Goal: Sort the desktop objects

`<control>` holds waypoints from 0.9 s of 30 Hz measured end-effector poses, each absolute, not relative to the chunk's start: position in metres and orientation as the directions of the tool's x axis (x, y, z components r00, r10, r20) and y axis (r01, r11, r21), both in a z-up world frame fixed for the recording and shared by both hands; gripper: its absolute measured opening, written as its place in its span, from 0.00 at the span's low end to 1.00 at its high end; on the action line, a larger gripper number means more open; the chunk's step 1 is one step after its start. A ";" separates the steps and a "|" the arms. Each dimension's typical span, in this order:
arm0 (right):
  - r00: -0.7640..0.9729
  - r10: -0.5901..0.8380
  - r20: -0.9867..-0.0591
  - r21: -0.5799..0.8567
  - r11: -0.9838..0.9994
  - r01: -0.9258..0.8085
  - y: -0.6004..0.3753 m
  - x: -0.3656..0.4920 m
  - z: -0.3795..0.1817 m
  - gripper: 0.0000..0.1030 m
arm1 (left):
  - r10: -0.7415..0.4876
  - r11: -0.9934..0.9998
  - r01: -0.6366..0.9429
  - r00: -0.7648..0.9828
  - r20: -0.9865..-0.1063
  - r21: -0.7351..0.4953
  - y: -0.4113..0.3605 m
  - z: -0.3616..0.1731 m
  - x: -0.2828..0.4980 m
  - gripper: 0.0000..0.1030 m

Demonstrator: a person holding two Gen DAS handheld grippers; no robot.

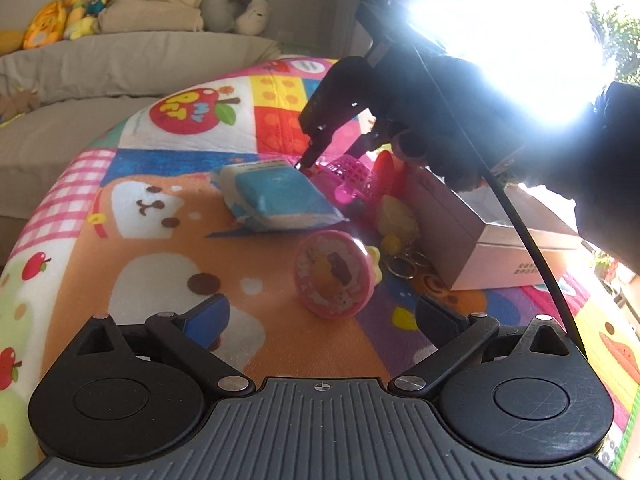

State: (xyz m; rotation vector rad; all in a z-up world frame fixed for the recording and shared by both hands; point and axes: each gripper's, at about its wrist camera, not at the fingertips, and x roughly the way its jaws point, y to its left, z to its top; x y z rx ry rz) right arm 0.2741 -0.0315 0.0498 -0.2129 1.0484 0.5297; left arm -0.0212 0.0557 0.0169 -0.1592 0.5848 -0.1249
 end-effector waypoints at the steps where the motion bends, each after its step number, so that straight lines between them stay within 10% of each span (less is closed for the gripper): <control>1: 0.343 0.346 -0.873 0.129 0.843 -0.522 -0.035 0.265 0.051 0.45 | -0.165 0.981 0.080 0.824 -0.542 -0.177 0.055 0.017 -0.024 0.99; 11: 0.125 0.518 -0.847 0.306 0.665 -0.682 -0.073 0.152 0.074 0.45 | -0.169 0.986 0.136 0.781 -0.601 -0.100 0.058 0.018 -0.063 0.99; 27: 0.551 0.455 -0.700 0.052 0.802 -0.595 -0.205 0.053 0.073 0.46 | -0.233 0.971 0.223 0.788 -0.570 -0.088 0.011 0.044 -0.059 1.00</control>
